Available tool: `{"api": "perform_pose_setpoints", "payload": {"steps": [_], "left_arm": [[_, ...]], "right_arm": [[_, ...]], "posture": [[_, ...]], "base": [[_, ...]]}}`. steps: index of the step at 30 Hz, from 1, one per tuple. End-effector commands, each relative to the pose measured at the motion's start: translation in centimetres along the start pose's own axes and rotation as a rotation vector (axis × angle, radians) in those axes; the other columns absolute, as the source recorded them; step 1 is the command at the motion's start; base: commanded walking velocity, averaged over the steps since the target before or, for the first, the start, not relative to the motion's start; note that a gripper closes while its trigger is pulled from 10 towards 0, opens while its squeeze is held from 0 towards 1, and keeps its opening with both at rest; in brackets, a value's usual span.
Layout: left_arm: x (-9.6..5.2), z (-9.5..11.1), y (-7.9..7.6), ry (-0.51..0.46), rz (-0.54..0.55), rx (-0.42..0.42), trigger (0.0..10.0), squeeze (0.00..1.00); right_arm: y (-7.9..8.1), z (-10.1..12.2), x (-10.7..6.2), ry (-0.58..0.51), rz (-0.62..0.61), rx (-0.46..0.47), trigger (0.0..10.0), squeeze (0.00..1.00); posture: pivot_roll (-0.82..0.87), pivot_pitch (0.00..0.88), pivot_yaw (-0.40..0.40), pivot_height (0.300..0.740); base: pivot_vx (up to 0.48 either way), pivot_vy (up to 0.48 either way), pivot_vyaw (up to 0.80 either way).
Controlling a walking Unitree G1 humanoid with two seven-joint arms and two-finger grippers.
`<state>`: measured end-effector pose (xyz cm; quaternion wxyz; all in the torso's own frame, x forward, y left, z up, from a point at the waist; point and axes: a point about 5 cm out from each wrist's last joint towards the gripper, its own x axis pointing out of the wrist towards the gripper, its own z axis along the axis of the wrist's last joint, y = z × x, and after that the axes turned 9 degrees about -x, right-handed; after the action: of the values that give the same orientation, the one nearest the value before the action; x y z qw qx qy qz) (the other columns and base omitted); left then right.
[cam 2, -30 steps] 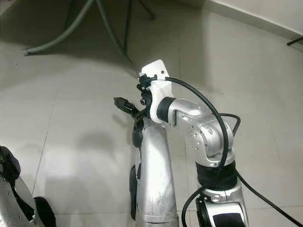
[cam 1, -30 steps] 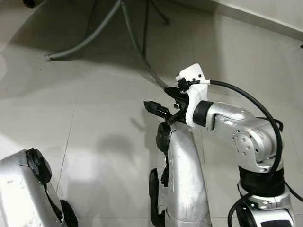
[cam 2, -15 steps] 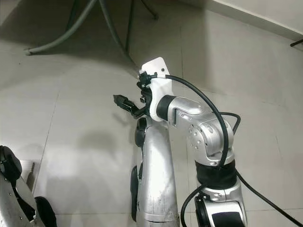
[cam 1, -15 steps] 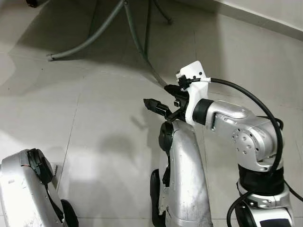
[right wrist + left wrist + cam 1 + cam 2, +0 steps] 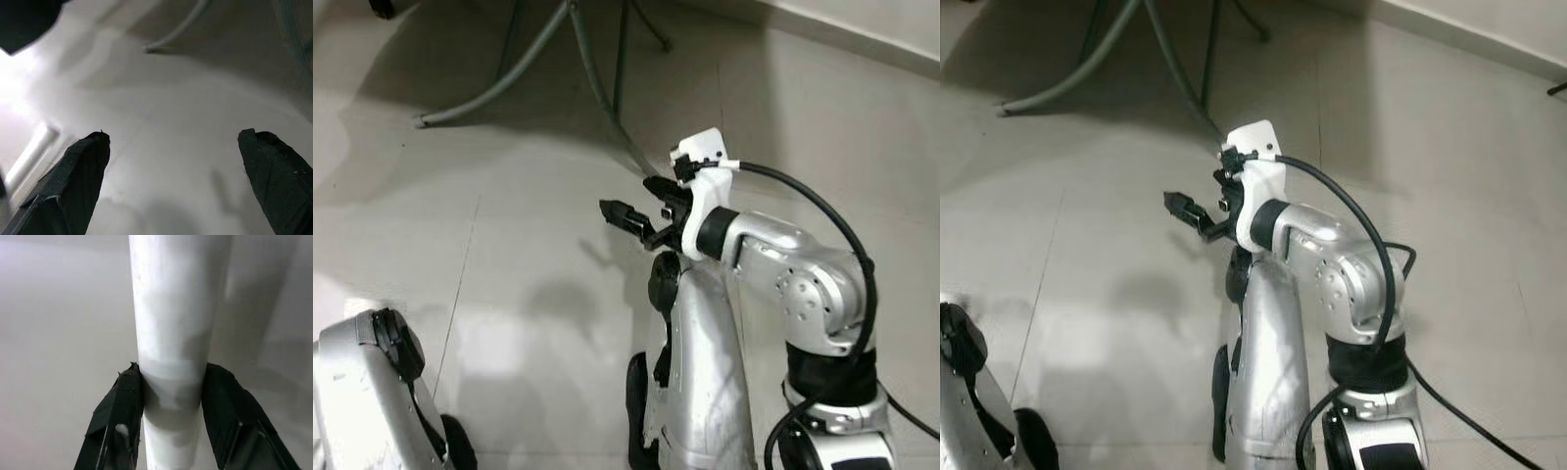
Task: Building children table
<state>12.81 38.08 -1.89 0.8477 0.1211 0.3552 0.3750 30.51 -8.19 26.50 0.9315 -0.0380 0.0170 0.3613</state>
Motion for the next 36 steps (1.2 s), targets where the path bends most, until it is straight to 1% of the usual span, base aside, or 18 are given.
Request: {"api": "perform_pose_setpoints", "payload": {"steps": [1, 4, 5, 8, 12, 13, 14, 17, 19, 20, 23, 24, 26, 27, 32, 33, 35, 36], "left_arm": [[-0.1, -0.4, 1.9, -0.018, 0.050, 0.016, 10.0, 0.00], [0.1, 1.5, 2.9, -0.105, 0.069, 0.040, 10.0, 0.00], [0.1, 1.5, 2.9, -0.105, 0.069, 0.040, 10.0, 0.00], [0.0, 2.4, 3.5, -0.161, 0.083, 0.065, 10.0, 0.00], [-0.2, 5.7, 5.0, -0.288, 0.118, 0.045, 10.0, 0.00], [-0.4, 6.7, 5.3, -0.329, 0.121, 0.057, 10.0, 0.00], [-0.4, 6.7, 5.3, -0.329, 0.121, 0.057, 10.0, 0.00], [-1.1, 10.0, 5.9, -0.455, 0.138, 0.082, 10.0, 0.00], [-2.0, 12.4, 6.4, -0.541, 0.163, 0.099, 10.0, 0.00], [-2.4, 13.5, 6.6, -0.579, 0.167, 0.098, 10.0, 0.00], [-2.6, 14.1, 6.8, -0.599, 0.168, 0.096, 10.0, 0.00], [-2.8, 14.6, 6.7, -0.613, 0.165, 0.105, 10.0, 0.00], [-2.8, 14.6, 6.7, -0.613, 0.165, 0.105, 10.0, 0.00], [-3.1, 15.1, 6.6, -0.633, 0.162, 0.131, 10.0, 0.00], [-3.9, 15.0, 5.9, -0.647, 0.142, 0.136, 10.0, 0.00], [-4.3, 14.9, 5.6, -0.645, 0.135, 0.123, 10.0, 0.00], [-5.0, 14.6, 5.0, -0.637, 0.132, 0.093, 10.0, 0.00], [-5.0, 14.6, 5.0, -0.637, 0.132, 0.093, 10.0, 0.00]], "right_arm": [[-0.3, -0.8, -0.2, -0.011, -0.029, 0.033, 10.0, 0.00], [0.2, -1.3, 0.2, -0.030, -0.028, 0.052, 10.0, 0.00], [0.2, -1.3, 0.2, -0.030, -0.028, 0.052, 10.0, 0.00], [0.3, -1.4, 0.1, -0.045, -0.031, 0.060, 10.0, 0.00], [0.2, -1.7, 0.7, -0.086, -0.051, 0.080, 10.0, 0.00], [0.3, -1.6, 0.7, -0.099, -0.052, 0.081, 10.0, 0.00], [0.3, -1.6, 0.7, -0.099, -0.052, 0.081, 10.0, 0.00], [0.4, -1.7, 0.9, -0.125, -0.047, 0.078, 10.0, 0.00], [0.4, -1.6, 0.9, -0.145, -0.047, 0.072, 10.0, 0.00], [0.4, -1.5, 1.0, -0.156, -0.047, 0.065, 10.0, 0.00], [0.3, -1.5, 1.0, -0.162, -0.048, 0.060, 10.0, 0.00], [0.2, -1.6, 1.1, -0.166, -0.050, 0.058, 10.0, 0.00], [0.2, -1.6, 1.1, -0.166, -0.050, 0.058, 10.0, 0.00], [0.2, -1.7, 1.1, -0.172, -0.053, 0.059, 10.0, 0.00], [0.7, -2.2, 0.8, -0.180, -0.010, 0.093, 10.0, 0.00], [1.4, -2.3, 0.6, -0.186, 0.042, 0.109, 10.0, 0.00], [3.5, -2.1, -0.3, -0.220, 0.249, 0.164, 10.0, 0.00], [3.5, -2.1, -0.3, -0.220, 0.249, 0.164, 10.0, 0.00]], "posture": [[-0.20, 0.320, -0.167, 0.350], [-0.14, 0.256, -0.136, 0.365], [-0.14, 0.256, -0.136, 0.365], [-0.12, 0.231, -0.124, 0.375], [-0.04, 0.134, -0.087, 0.395], [-0.04, 0.134, -0.087, 0.400], [-0.04, 0.134, -0.087, 0.400], [-0.01, 0.073, -0.071, 0.415], [0.00, 0.052, -0.067, 0.425], [0.01, 0.022, -0.061, 0.430], [0.01, 0.022, -0.061, 0.435], [0.02, 0.000, -0.059, 0.440], [0.02, 0.000, -0.059, 0.440], [0.03, 0.000, -0.055, 0.445], [0.04, 0.000, -0.052, 0.455], [0.04, 0.000, -0.052, 0.460], [0.05, 0.000, -0.046, 0.470], [0.05, 0.000, -0.046, 0.470]], "base": [[0.000, 0.000, 0.00], [0.000, 0.000, 0.00], [0.000, 0.000, 0.00], [0.000, 0.000, 0.00], [0.000, 0.000, 0.00], [0.000, 0.000, 0.00], [0.000, 0.000, 0.00], [0.000, 0.000, 0.00], [0.000, 0.000, 0.00], [0.000, 0.000, 0.00], [0.000, 0.000, 0.00], [0.000, 0.000, 0.00], [0.000, 0.000, 0.00], [0.000, 0.000, 0.00], [0.000, 0.000, 0.00], [0.000, 0.000, 0.00], [0.000, 0.000, 0.00], [0.000, 0.000, 0.00]]}}
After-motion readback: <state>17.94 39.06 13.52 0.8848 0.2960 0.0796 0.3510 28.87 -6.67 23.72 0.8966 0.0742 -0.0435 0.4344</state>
